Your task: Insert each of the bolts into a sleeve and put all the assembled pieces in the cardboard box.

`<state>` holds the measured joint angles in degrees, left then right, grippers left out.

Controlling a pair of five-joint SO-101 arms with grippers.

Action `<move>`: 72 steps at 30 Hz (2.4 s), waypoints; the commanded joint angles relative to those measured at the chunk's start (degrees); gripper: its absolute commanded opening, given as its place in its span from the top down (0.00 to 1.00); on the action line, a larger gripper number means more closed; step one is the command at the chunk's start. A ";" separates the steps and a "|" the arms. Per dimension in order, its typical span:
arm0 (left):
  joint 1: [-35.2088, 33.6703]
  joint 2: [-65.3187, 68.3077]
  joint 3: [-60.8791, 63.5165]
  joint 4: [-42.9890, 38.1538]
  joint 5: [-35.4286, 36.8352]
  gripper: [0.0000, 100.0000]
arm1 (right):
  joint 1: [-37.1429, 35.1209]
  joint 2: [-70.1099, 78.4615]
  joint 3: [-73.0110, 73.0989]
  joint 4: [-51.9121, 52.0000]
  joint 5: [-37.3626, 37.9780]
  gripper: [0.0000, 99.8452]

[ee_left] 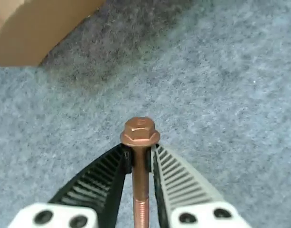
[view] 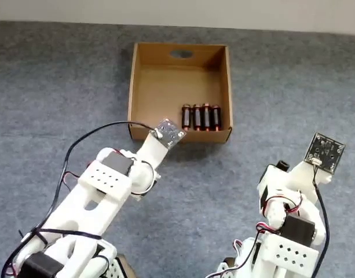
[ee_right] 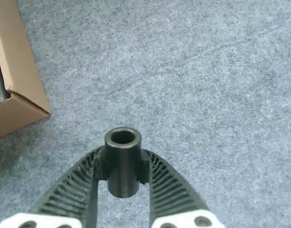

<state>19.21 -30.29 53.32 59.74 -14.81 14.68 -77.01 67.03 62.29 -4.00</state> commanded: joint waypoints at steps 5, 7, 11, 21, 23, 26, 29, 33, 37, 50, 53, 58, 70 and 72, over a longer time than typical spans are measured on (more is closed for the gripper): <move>-1.45 -2.07 -0.48 -1.67 0.88 0.99 | 0.31 -0.84 0.13 -1.27 -0.70 0.99; -1.54 -2.86 -1.19 -1.41 3.34 0.99 | -1.27 -0.84 0.13 -2.68 -0.79 0.99; -1.54 -11.03 -2.95 3.78 4.66 0.99 | -10.15 -0.84 -0.13 -6.29 -0.79 0.99; -9.36 -44.35 -3.91 7.30 4.75 0.99 | -30.02 -0.84 -0.04 -19.56 -0.79 0.99; -12.53 -48.31 -3.82 4.13 4.75 0.99 | -33.01 -0.84 0.48 -24.40 -0.79 0.99; -15.43 -53.85 -3.91 -0.35 5.01 0.99 | -36.88 -0.75 1.63 -32.48 -0.79 0.99; -15.52 -58.15 -4.44 -4.22 5.01 0.99 | -40.66 -0.75 3.91 -40.92 -0.44 0.99; -15.52 -60.70 -4.26 -10.02 5.19 0.99 | -44.09 -0.75 8.84 -49.54 -0.44 0.99; -15.43 -60.62 -4.18 -18.81 13.89 0.99 | -45.67 -0.84 12.18 -55.60 -0.44 0.99; 4.09 -43.30 -3.74 -38.33 26.11 0.99 | -45.32 -0.84 12.88 -57.10 -0.44 0.99; 6.90 -39.87 -5.14 -38.77 25.93 0.99 | -45.32 -0.84 12.97 -57.10 -0.44 0.99; 8.57 -32.48 -8.13 -39.12 26.11 0.99 | -45.32 -0.84 12.97 -57.10 -0.44 0.99; 8.57 -22.20 -12.70 -39.03 26.20 0.99 | -45.32 -0.84 12.97 -57.10 -0.44 0.99; 8.57 -22.11 -12.88 -39.03 26.20 0.99 | -45.32 -0.84 12.97 -57.10 -0.44 0.99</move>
<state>27.21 -52.62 43.74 21.85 10.86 -30.59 -76.84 80.40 6.64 -4.00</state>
